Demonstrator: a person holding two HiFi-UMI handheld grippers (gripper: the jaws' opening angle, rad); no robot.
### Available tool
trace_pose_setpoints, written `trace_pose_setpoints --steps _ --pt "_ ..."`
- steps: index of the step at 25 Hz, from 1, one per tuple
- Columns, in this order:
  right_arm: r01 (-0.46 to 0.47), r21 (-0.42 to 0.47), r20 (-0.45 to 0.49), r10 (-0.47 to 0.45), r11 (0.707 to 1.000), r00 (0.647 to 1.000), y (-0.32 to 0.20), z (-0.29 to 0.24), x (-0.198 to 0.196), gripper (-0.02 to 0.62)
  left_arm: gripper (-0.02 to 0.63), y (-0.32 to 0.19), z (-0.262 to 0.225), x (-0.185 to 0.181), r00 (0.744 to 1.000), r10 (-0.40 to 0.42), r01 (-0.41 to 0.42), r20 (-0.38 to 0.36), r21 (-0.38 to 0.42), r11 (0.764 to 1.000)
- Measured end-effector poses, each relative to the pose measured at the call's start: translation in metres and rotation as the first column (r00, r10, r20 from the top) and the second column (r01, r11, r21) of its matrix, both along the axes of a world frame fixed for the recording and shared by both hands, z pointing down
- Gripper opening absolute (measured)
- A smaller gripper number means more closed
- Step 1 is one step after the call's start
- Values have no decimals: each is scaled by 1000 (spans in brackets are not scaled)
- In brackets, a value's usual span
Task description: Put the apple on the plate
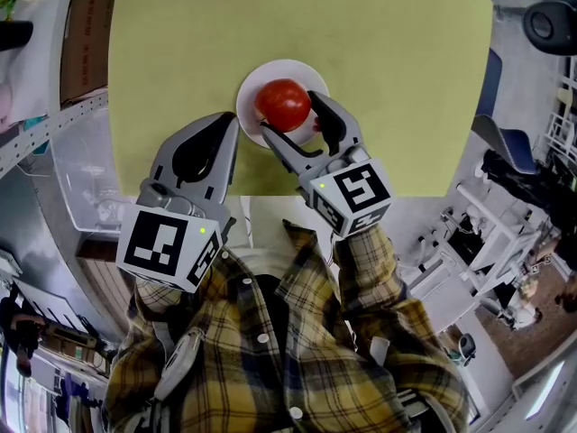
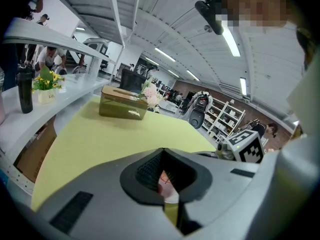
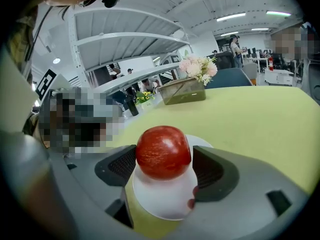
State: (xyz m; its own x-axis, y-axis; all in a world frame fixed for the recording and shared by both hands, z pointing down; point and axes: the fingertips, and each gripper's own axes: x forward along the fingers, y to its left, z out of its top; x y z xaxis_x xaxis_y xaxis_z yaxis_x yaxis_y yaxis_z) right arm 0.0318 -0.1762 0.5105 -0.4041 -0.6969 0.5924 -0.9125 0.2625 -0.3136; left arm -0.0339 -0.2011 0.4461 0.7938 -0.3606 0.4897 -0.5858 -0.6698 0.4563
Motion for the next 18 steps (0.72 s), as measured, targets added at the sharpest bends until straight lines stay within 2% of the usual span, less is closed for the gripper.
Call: trace_pose_setpoints --steps 8,14,18 --pt "10 26 0 -10 1000 1000 -4 -6 -4 345 6 0 -1 -1 1000 -3 3 -3 4 1000" --pt "14 42 -3 -13 999 1000 0 -14 11 348 6 4 -7 14 1000 -2 2 -2 11 1000" --pt "5 52 -5 -5 999 1000 -2 -21 9 350 6 3 -13 11 1000 -1 1 -5 21 1000"
